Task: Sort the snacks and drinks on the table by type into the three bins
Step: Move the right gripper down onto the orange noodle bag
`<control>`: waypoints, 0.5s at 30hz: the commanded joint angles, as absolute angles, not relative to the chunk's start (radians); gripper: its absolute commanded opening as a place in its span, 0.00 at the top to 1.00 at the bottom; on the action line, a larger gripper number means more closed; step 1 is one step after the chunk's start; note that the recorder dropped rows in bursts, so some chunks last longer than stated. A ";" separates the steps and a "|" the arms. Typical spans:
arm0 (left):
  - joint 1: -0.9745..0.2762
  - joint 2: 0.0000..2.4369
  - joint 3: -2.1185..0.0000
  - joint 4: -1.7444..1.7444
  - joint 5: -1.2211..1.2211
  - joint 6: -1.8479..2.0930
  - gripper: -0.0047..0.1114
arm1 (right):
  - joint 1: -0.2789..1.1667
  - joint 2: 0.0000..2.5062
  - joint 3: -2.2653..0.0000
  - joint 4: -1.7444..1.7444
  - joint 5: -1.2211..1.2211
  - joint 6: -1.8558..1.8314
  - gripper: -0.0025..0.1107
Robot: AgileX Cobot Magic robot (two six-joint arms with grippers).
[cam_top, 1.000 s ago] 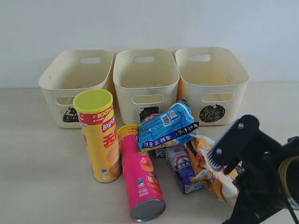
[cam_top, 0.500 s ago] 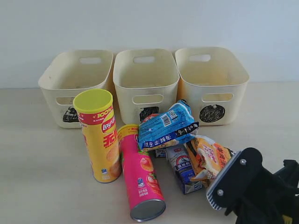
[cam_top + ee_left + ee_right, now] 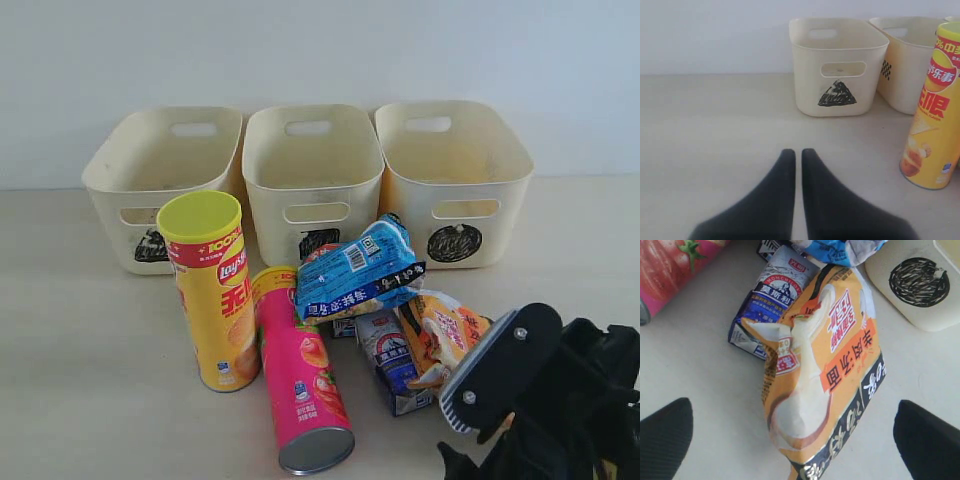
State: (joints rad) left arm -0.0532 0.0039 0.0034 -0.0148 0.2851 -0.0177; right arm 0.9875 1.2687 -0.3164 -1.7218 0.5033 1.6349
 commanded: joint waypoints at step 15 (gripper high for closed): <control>-0.051 0.000 0.000 -0.019 0.278 -0.025 0.93 | 0.987 1.340 -0.317 -1.744 0.508 1.672 0.10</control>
